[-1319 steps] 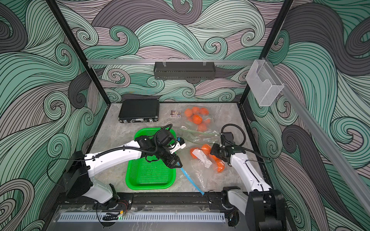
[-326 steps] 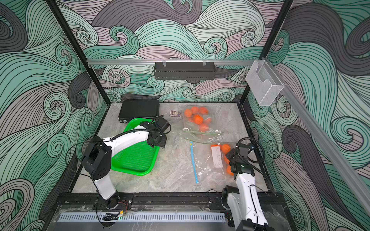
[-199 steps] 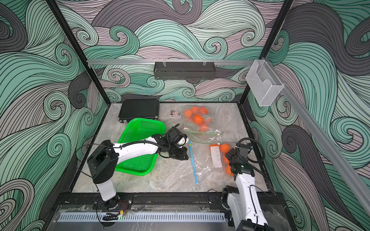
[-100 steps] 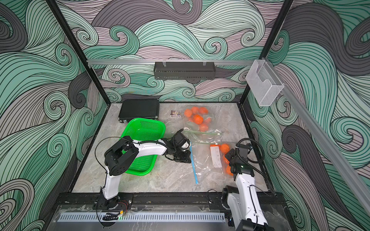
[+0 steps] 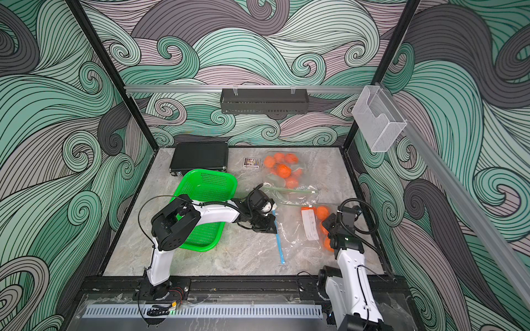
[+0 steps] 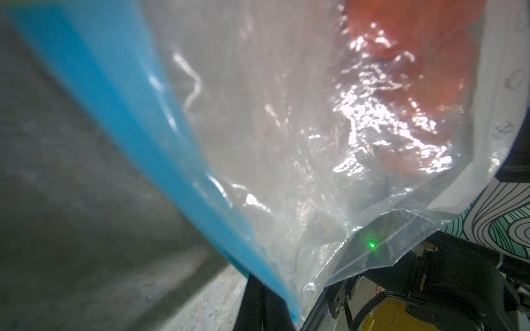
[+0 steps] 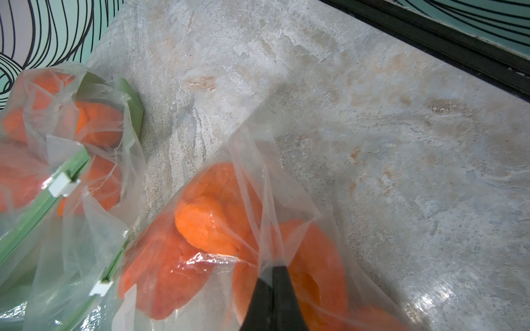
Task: Open the zip-top bag and take out the orange
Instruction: Adjust the zipper food storage bag at the center of the board.
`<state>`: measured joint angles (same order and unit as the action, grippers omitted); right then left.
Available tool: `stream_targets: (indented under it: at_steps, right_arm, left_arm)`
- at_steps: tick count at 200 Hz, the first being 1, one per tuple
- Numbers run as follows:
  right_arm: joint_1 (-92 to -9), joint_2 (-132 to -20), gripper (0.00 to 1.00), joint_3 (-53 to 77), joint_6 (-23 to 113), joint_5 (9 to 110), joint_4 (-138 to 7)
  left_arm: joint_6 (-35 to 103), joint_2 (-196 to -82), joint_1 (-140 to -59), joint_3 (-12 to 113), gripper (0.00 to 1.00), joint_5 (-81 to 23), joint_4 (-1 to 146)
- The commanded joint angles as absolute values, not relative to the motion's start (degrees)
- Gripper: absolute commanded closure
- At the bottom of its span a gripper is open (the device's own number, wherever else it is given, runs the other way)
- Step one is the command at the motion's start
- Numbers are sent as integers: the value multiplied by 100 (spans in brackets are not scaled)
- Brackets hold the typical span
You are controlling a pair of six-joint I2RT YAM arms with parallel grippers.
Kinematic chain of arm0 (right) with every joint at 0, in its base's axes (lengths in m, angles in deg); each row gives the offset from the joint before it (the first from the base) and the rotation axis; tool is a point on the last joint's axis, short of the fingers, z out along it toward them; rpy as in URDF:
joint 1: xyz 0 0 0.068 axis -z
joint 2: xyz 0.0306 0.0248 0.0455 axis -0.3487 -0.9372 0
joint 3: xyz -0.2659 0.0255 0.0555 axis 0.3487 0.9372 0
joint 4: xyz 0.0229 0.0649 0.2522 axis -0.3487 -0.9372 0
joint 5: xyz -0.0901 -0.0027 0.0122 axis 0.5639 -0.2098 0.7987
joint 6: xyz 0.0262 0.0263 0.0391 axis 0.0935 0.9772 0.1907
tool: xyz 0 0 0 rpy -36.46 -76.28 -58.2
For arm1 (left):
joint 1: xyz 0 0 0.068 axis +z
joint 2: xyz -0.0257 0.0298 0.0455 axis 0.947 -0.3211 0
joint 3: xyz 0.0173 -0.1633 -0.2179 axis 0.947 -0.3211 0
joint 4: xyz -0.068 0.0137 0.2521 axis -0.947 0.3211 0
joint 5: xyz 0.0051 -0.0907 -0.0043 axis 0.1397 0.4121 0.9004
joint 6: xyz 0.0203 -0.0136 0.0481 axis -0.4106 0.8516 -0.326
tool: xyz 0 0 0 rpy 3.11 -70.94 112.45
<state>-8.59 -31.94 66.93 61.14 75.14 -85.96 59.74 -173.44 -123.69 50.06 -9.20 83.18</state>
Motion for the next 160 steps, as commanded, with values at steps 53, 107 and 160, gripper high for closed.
stream_targets:
  at_steps: [53, 107, 160]
  right_arm:
    - [-854, -3166, 100, 6782, 6132, 7465, -8618]
    - [-853, -3046, 100, 6658, 6087, 7475, -8680]
    - [-947, -2934, 100, 5956, 6224, 6888, -9391]
  left_arm:
    - [5949, -17768, -12390, 5230, 87, -690, 7729]
    - [5826, -17937, -12377, 5147, 84, -1090, 8257]
    - [6111, -18150, -12374, 4645, 88, -1318, 8088]
